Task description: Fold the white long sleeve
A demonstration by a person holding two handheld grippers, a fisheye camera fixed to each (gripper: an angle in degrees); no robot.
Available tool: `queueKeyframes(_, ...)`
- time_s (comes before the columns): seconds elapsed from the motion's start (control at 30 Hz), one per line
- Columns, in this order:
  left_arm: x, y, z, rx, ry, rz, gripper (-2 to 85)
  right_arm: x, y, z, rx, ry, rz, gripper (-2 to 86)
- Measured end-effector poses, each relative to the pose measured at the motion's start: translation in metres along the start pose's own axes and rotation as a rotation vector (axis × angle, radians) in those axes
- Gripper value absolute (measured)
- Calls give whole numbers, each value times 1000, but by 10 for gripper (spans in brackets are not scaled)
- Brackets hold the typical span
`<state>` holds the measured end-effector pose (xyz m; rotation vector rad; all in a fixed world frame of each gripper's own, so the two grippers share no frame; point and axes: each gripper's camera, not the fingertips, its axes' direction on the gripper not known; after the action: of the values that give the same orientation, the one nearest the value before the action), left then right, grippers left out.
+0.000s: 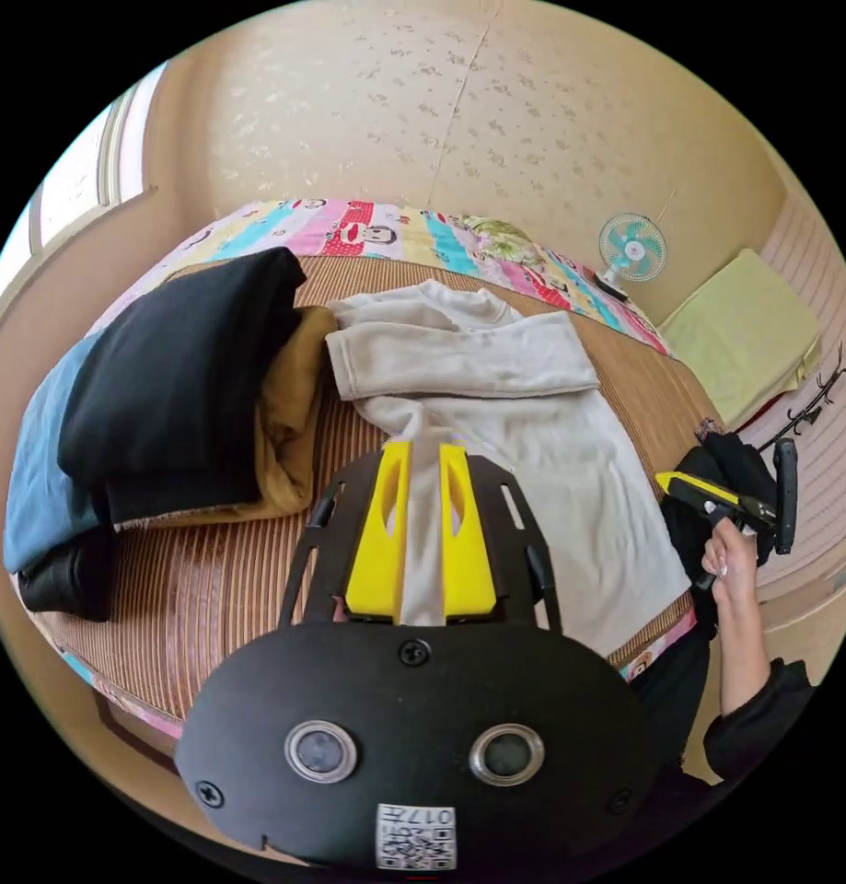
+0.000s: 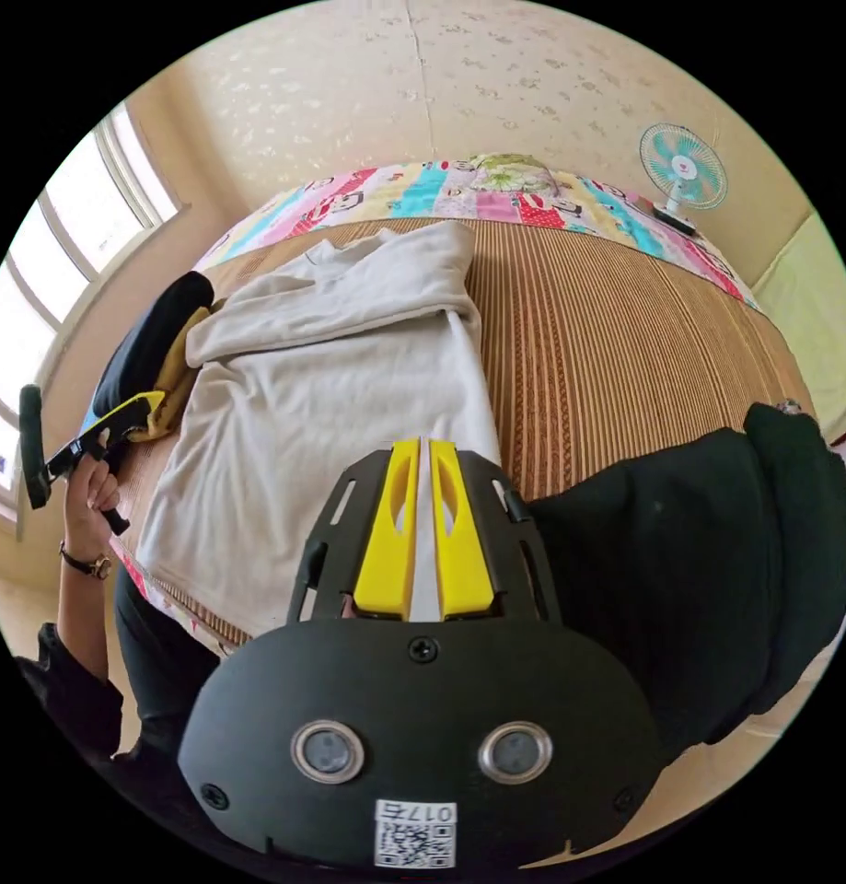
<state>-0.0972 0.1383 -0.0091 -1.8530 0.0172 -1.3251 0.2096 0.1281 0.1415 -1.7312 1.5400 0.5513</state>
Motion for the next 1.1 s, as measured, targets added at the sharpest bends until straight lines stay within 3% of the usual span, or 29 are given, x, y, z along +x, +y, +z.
queueKeyframes(0.23,-39,147,-33,-90,54,-139,115,51,155,-17,127,-11,269,92)
queueKeyframes(0.37,-24,167,-34,-55,53,-124,82,55,157,-10,158,9,283,92)
queueKeyframes(0.47,-20,159,-38,-118,33,-76,62,55,137,-13,9,72,241,93)
queueKeyframes(0.67,-70,171,-66,-119,222,-175,51,88,159,-17,26,18,283,87)
queueKeyframes(0.8,-95,180,-123,36,453,-137,50,104,169,-44,36,-216,223,43)
queueKeyframes(0.93,-127,190,-225,267,687,-130,49,127,210,-151,371,-699,144,34)
queueKeyframes(1.1,-147,195,-310,473,807,-104,50,138,237,-246,612,-845,33,31)
